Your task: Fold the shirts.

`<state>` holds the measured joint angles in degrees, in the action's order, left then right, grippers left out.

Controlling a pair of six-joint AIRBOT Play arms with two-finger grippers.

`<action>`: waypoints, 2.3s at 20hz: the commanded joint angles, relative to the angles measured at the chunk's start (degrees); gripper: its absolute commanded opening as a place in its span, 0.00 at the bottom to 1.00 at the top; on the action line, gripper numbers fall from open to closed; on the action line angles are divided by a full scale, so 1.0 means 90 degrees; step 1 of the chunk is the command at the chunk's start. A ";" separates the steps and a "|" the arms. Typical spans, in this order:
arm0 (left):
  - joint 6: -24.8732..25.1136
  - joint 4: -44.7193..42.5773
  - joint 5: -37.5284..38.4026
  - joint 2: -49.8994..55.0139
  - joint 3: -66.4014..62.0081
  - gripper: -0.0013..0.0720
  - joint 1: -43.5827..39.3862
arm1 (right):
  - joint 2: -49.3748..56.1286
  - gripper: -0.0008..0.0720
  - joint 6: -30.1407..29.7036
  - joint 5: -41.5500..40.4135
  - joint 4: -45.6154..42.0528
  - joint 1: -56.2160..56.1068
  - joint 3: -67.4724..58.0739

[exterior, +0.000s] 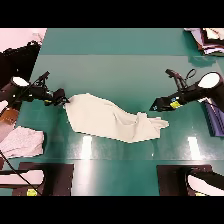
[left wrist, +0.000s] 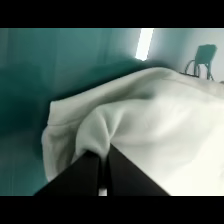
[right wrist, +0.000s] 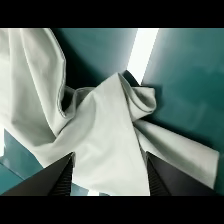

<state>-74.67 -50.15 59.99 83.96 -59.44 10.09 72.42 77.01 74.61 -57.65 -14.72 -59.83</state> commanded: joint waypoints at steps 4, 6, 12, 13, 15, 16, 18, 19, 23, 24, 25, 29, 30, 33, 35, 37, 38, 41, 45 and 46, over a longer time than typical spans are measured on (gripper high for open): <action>0.0019 0.0068 0.0066 0.0017 -0.0313 0.05 0.0007 | 0.0906 0.73 -0.0206 -0.0466 0.0874 -0.0804 -0.0019; 0.0022 0.0041 0.0063 0.0017 -0.0313 0.05 0.0007 | 0.1059 0.70 -0.0209 -0.0607 0.0860 -0.1134 -0.0019; 0.0022 -0.0024 0.0061 0.0017 -0.0313 0.05 0.0007 | 0.1234 0.46 -0.0211 -0.0811 0.0733 -0.1615 -0.0019; 0.0019 -0.0024 0.0063 0.0015 -0.0313 0.05 0.0007 | 0.1234 0.19 -0.0214 -0.0874 0.0719 -0.1613 -0.0019; 0.0019 -0.0024 0.0158 -0.0024 -0.0313 0.05 0.0007 | 0.1192 0.03 -0.0216 -0.1139 0.0716 -0.1562 -0.0019; 0.0019 -0.0027 0.0177 -0.0119 -0.0316 0.05 0.0007 | 0.1086 0.03 -0.0216 -0.1290 0.0719 -0.1518 -0.0022; 0.0019 -0.0049 0.0121 -0.0610 -0.0406 0.05 0.0010 | 0.0651 0.03 -0.0216 -0.1494 0.0712 -0.1319 -0.0056; 0.0019 -0.0051 0.0085 -0.0971 -0.0551 0.05 0.0010 | 0.0372 0.03 -0.0216 -0.1474 0.0636 -0.1163 -0.0202; 0.0017 -0.0049 0.0083 -0.2582 -0.1654 0.05 0.0007 | -0.0831 0.03 -0.0214 -0.1141 -0.0170 -0.0629 -0.1455; 0.0015 -0.0046 0.0102 -0.2960 -0.2028 0.05 0.0007 | -0.1090 0.03 -0.0209 -0.1103 -0.0299 -0.0508 -0.1824; 0.0015 -0.0046 0.0129 -0.3281 -0.2385 0.05 0.0007 | -0.1365 0.03 -0.0206 -0.1083 -0.0415 -0.0381 -0.2210; -0.0039 -0.0041 0.0131 -0.4306 -0.3791 0.05 0.0007 | -0.2302 0.03 -0.0206 -0.1069 -0.0631 0.0102 -0.3339; -0.0041 -0.0032 0.0119 -0.4466 -0.4124 0.05 0.0007 | -0.2484 0.03 -0.0206 -0.1066 -0.0631 0.0231 -0.3543; -0.0187 0.0114 0.0109 -0.4685 -0.5030 0.05 0.0007 | -0.2926 0.03 -0.0204 -0.1025 -0.0617 0.0665 -0.4053; -0.0223 0.0481 0.0019 -0.4680 -0.5506 0.05 0.0007 | -0.3065 0.03 -0.0199 -0.0889 -0.0614 0.0908 -0.4313; -0.0216 0.0646 -0.0102 -0.4680 -0.5666 0.05 0.0007 | -0.3062 0.03 -0.0063 -0.0634 -0.0614 0.1151 -0.4554; -0.0216 0.0607 -0.0070 -0.4631 -0.5663 0.05 0.0007 | -0.2963 0.03 0.0083 -0.0410 -0.0614 0.1280 -0.4702; -0.0316 0.0488 0.0493 -0.4034 -0.5663 0.05 0.0007 | -0.2254 0.03 0.0471 0.0493 -0.0614 0.1496 -0.5241; -0.0588 -0.0134 0.2091 -0.2346 -0.5663 0.05 -0.0389 | -0.0797 0.03 0.0702 0.1132 -0.0809 0.1144 -0.5396; -0.0619 -0.0554 0.2501 -0.1819 -0.5663 0.05 -0.0673 | -0.0359 0.03 0.0767 0.1294 -0.1120 0.0986 -0.5396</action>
<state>-78.65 -49.28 71.72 58.17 -110.10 7.42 60.95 81.67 80.90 -64.36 -3.95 -107.26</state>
